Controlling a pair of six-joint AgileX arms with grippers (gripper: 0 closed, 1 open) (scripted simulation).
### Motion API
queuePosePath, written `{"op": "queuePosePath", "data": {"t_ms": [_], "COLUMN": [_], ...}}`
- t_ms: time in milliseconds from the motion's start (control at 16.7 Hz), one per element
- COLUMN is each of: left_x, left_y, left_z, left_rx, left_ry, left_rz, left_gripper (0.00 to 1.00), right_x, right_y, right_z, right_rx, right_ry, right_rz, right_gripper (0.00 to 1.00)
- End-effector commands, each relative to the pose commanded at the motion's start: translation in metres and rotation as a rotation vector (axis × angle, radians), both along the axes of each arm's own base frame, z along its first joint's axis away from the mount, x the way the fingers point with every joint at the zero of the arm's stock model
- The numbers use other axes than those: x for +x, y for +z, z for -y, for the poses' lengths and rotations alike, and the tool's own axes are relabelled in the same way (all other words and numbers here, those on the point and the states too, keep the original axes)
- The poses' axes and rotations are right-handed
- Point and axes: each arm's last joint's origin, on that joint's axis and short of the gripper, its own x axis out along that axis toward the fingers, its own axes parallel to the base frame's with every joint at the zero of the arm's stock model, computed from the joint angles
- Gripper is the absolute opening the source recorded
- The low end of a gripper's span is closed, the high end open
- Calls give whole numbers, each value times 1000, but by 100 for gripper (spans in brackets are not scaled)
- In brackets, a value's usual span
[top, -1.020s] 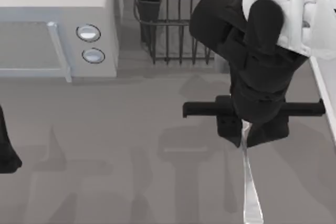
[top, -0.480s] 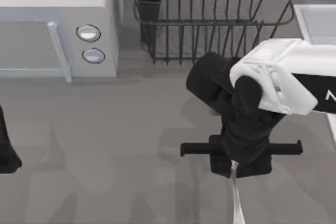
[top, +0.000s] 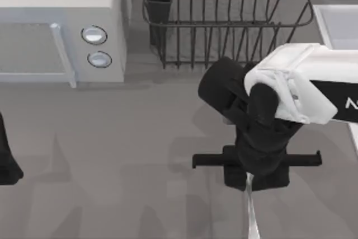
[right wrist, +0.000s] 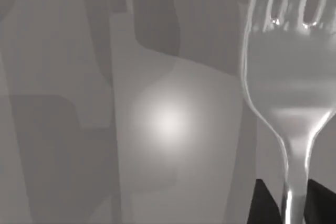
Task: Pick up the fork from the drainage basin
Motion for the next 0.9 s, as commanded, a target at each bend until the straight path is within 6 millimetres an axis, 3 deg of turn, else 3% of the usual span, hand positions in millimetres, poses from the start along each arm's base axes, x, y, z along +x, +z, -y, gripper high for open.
{"op": "queuePosePath", "data": {"t_ms": [540,900], "left_x": [0,0], "left_y": [0,0], "left_z": [0,0], "left_rx": [0,0], "left_ry": [0,0], "left_rz": [0,0], "left_gripper": [100,100], "right_x": [0,0], "right_y": [0,0], "right_z": [0,0], "right_rx": [0,0], "right_ry": [0,0], "right_rz": [0,0], "right_gripper": [98,100]}}
